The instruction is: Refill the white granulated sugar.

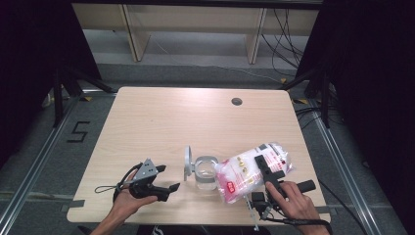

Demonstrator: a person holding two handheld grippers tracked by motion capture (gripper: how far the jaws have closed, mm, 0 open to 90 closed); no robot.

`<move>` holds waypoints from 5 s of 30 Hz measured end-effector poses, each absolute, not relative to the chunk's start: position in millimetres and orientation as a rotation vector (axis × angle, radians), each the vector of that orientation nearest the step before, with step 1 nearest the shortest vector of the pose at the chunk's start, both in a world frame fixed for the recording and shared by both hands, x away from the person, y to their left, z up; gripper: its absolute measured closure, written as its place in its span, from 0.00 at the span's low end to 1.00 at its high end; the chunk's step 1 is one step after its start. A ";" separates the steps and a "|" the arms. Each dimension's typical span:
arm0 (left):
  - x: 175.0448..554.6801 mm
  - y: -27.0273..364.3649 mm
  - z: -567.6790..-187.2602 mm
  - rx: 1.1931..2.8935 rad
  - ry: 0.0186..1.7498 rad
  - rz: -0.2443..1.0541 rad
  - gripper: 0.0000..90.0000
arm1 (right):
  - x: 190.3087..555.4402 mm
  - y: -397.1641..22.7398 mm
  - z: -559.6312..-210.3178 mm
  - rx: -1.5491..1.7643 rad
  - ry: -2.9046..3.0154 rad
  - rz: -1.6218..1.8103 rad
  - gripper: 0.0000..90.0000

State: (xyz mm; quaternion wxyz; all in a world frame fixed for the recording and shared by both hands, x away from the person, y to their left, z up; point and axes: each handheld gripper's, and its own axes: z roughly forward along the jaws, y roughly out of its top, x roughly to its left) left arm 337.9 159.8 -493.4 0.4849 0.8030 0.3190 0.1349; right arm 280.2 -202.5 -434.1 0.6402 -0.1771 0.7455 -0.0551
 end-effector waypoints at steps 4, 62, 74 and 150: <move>338.0 159.5 -493.8 1.951 0.774 0.327 0.18 | 280.3 -202.2 -433.8 -0.420 1.691 -0.141 0.56; 337.8 160.1 -493.6 1.956 0.772 0.327 0.18 | 277.6 -201.2 -430.1 -0.436 1.664 -0.116 0.56; 337.7 160.4 -493.4 1.955 0.770 0.329 0.18 | 278.1 -203.0 -428.9 -0.411 1.667 -0.105 0.57; 336.3 160.3 -492.9 1.951 0.789 0.327 0.18 | 279.0 -208.7 -420.7 -0.453 1.586 -0.093 0.59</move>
